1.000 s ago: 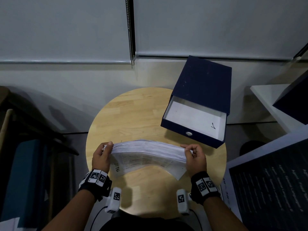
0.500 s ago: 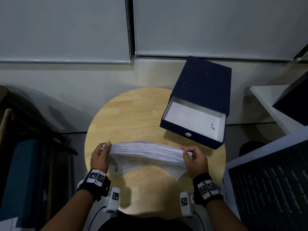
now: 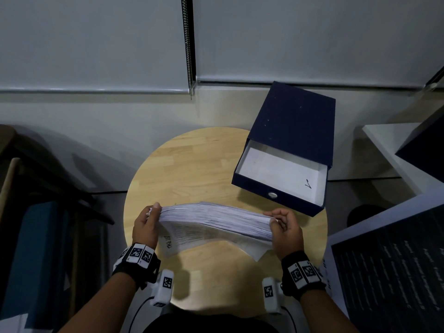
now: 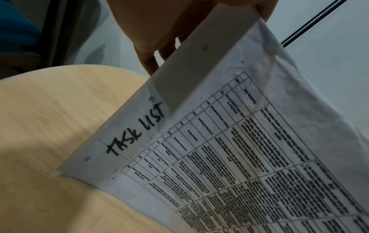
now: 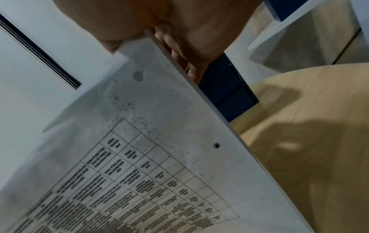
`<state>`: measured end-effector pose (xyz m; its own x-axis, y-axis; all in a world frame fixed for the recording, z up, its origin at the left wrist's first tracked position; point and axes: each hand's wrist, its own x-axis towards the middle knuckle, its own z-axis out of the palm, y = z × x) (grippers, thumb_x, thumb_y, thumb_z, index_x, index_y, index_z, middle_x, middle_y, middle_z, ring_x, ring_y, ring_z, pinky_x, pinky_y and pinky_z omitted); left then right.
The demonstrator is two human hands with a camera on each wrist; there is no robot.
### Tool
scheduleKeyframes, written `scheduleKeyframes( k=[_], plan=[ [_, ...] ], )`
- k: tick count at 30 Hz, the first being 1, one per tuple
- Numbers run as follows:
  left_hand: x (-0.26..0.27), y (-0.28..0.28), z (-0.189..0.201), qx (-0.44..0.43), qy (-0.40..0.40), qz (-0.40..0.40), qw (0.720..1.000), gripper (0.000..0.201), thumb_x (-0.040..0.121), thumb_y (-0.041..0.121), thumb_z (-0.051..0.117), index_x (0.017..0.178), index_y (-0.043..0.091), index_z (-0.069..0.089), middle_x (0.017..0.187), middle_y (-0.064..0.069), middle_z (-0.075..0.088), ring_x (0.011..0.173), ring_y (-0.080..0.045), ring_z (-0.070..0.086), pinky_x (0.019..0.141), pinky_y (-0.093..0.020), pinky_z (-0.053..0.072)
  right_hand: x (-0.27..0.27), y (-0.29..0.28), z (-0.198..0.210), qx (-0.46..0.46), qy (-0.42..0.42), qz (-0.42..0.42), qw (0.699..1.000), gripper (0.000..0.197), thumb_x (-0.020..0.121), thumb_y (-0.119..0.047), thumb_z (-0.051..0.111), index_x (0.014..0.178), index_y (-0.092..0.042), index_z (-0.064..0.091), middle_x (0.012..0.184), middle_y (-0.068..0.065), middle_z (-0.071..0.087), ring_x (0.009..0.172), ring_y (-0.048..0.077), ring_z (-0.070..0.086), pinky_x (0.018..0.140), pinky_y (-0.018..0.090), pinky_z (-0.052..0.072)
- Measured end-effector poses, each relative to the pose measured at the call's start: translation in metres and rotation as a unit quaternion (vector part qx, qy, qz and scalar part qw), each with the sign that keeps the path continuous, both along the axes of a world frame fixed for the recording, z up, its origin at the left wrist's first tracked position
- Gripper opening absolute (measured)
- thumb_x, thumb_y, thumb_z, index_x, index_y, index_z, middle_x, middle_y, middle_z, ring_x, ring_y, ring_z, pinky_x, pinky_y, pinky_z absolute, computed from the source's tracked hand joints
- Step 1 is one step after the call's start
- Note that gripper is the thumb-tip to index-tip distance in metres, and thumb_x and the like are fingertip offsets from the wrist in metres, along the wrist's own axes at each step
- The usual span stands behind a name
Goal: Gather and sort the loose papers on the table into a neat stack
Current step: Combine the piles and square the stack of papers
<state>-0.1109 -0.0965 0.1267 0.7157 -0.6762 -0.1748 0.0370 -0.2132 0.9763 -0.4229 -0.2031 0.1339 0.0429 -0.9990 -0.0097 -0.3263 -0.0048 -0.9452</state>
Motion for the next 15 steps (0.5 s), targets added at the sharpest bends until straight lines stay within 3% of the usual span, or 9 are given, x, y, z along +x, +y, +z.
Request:
scheduleKeyframes(
  k=[6, 10, 13, 15],
  plan=[
    [0.001, 0.002, -0.003, 0.012, -0.032, -0.014, 0.999, 0.045, 0.078, 0.063, 0.049, 0.069, 0.019, 0.056, 0.06, 0.012, 0.052, 0.066, -0.012, 0.045, 0.064, -0.029, 0.034, -0.004, -0.001, 0.002, -0.007, 0.016, 0.017, 1.0, 0.022, 0.09, -0.005, 0.06, 0.099, -0.023, 0.067, 0.1, -0.01, 0.071, 0.095, 0.005, 0.065, 0.084, 0.023, 0.051],
    [0.003, -0.001, -0.003, 0.029, -0.059, -0.012, 0.998, 0.058, 0.08, 0.065, 0.045, 0.075, 0.008, 0.055, 0.066, 0.002, 0.048, 0.065, -0.014, 0.044, 0.063, -0.031, 0.033, -0.011, 0.0, 0.006, -0.003, 0.034, 0.023, 0.999, 0.02, 0.088, -0.005, 0.061, 0.097, -0.021, 0.068, 0.1, -0.009, 0.071, 0.094, 0.004, 0.067, 0.083, 0.024, 0.056],
    [0.005, -0.003, -0.004, 0.04, -0.064, -0.011, 0.997, 0.058, 0.081, 0.064, 0.044, 0.074, 0.008, 0.055, 0.066, 0.001, 0.048, 0.065, -0.015, 0.044, 0.064, -0.032, 0.033, -0.016, 0.0, 0.007, -0.005, 0.039, 0.03, 0.999, 0.015, 0.088, -0.004, 0.064, 0.093, -0.017, 0.068, 0.101, -0.005, 0.073, 0.095, -0.001, 0.067, 0.082, 0.021, 0.058],
    [0.005, -0.004, -0.005, 0.046, -0.063, -0.007, 0.997, 0.054, 0.084, 0.061, 0.045, 0.072, 0.009, 0.053, 0.065, 0.001, 0.048, 0.065, -0.016, 0.044, 0.063, -0.032, 0.033, -0.02, -0.001, 0.004, -0.01, 0.024, 0.037, 0.999, 0.02, 0.085, 0.004, 0.064, 0.088, -0.016, 0.066, 0.104, -0.001, 0.073, 0.097, 0.002, 0.068, 0.085, 0.021, 0.058]
  ],
)
